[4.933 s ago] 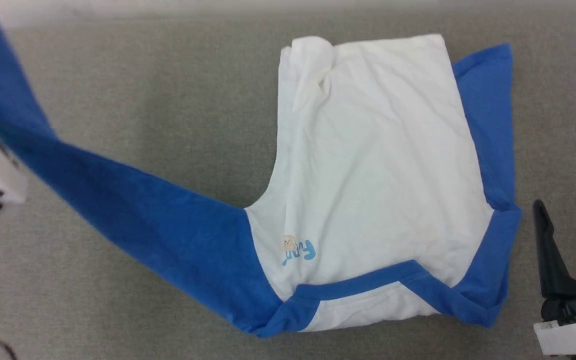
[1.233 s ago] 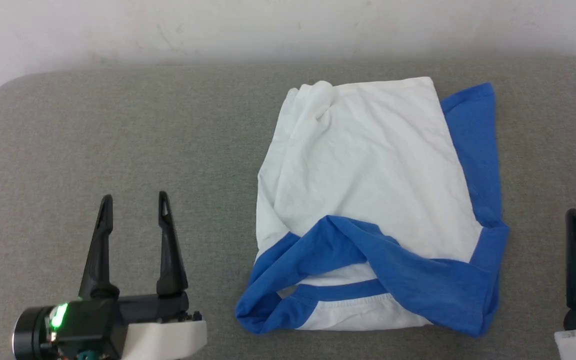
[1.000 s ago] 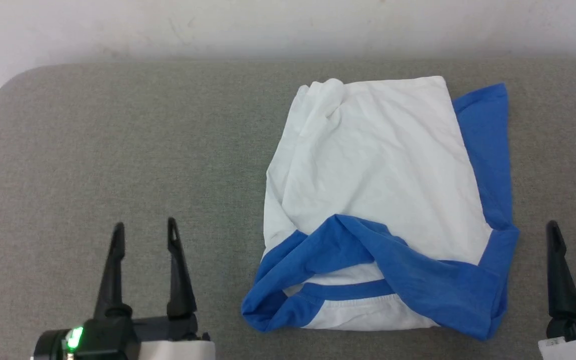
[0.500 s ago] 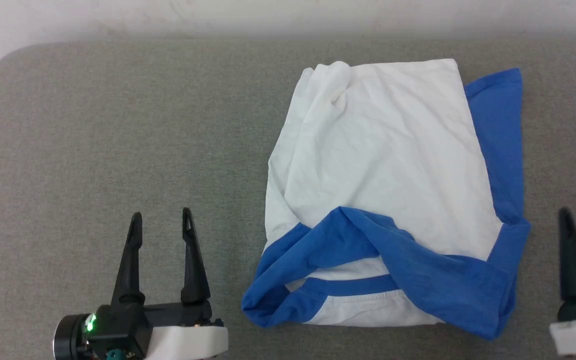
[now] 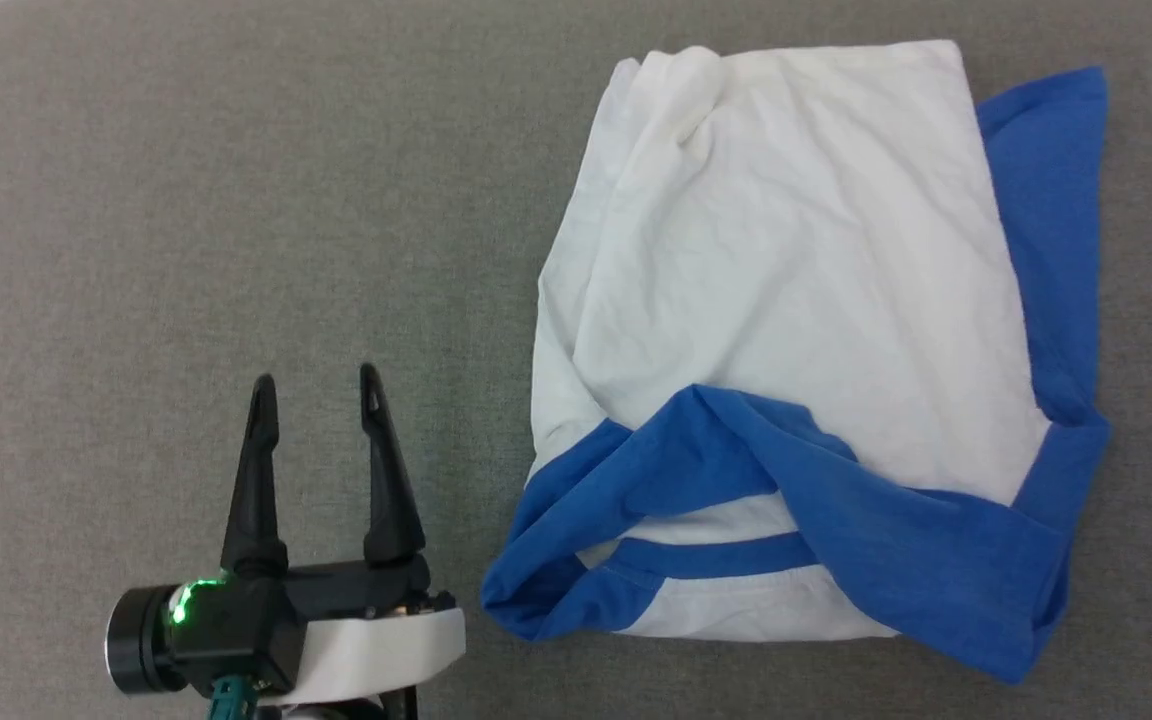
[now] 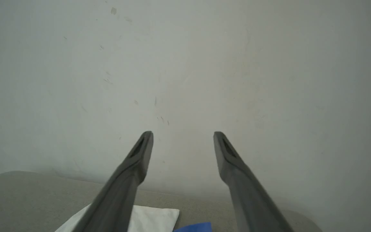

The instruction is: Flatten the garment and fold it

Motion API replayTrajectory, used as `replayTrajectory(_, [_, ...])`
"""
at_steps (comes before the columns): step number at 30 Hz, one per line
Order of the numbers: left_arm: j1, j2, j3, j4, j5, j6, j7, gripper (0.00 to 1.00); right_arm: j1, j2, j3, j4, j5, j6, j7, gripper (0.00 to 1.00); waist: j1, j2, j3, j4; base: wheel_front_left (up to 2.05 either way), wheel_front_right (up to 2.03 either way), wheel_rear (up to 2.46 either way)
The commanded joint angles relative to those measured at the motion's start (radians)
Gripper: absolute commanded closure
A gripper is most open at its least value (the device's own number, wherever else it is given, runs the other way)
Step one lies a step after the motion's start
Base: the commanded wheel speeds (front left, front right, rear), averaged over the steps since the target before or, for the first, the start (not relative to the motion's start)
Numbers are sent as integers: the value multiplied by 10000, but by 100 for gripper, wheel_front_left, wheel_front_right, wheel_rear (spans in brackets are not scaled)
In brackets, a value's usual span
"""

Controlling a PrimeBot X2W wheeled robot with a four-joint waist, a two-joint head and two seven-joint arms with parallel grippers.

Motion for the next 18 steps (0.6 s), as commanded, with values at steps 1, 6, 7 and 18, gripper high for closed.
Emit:
replayTrajectory(1, [-203,-114,46,-86,174,-88,-47,0,-539,-442,319,422,-98,-17,383,0,-2,0,584,266,0,0,0])
replayTrajectory(6, [-361,-401,94,-385,602,-97,-47,0,-2454,-900,1112,2441,-23,-17,2063,0,-2,0,1227,474,0,0,0])
replayTrajectory(7, [-383,-446,88,-442,683,-98,-47,0,-2760,-936,1213,2856,-59,-17,2466,0,-2,0,1360,524,0,0,0])
replayTrajectory(18, [-966,-701,-244,-419,1188,-360,-47,0,-4521,-1209,1665,5369,-770,-17,3971,0,-2,0,2649,1139,0,0,0])
